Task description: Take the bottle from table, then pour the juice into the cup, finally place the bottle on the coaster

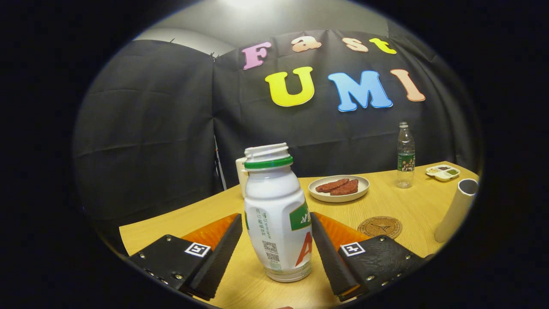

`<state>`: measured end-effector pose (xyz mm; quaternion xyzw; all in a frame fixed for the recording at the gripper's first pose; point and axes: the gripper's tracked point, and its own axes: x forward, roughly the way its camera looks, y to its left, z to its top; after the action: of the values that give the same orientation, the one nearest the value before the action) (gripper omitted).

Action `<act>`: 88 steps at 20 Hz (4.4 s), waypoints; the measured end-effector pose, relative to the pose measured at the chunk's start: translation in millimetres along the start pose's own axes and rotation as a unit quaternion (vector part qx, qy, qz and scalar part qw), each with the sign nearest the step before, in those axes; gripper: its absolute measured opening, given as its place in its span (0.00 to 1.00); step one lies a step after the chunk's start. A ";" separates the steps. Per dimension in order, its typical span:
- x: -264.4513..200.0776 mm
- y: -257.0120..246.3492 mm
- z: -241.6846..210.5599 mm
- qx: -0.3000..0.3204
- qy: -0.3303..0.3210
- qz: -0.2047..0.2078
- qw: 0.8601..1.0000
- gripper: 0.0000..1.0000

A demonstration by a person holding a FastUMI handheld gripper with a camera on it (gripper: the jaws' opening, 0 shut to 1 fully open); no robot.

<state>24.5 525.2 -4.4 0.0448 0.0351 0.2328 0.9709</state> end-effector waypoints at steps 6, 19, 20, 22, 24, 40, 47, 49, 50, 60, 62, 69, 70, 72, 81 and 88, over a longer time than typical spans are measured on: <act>4.7 -7.9 1.1 -0.015 -0.008 -0.019 1.000 0.70; -12.9 -14.2 66.1 0.162 -0.095 0.028 0.982 0.67; -14.7 -20.2 72.3 0.180 -0.105 0.025 0.978 0.66; -18.0 -36.1 82.4 0.216 -0.125 0.016 0.968 0.66; -20.6 -52.6 88.1 0.248 -0.139 0.006 0.959 0.66; -46.5 -156.0 78.8 0.484 -0.214 -0.057 0.847 0.66; -59.7 -170.3 74.8 0.553 -0.242 -0.059 0.795 0.66; -60.0 -172.6 73.3 0.569 -0.245 -0.061 0.783 0.66; -59.3 -173.1 74.5 0.576 -0.247 -0.060 0.777 0.66; -55.7 -171.4 74.3 0.630 -0.256 -0.048 0.732 0.66; -54.2 -170.0 75.4 0.637 -0.256 -0.043 0.725 0.66; -51.4 -169.1 77.4 0.659 -0.264 -0.030 0.704 0.66; -51.5 -169.1 77.3 0.662 -0.264 -0.029 0.701 0.66; -51.0 -169.3 78.7 0.666 -0.267 -0.028 0.696 0.66; -51.9 -168.8 80.4 0.688 -0.281 -0.019 0.668 0.66; -49.8 -167.9 83.1 0.694 -0.286 -0.008 0.661 0.66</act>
<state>63.0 347.6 63.1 0.7698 -0.0923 0.1085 0.6222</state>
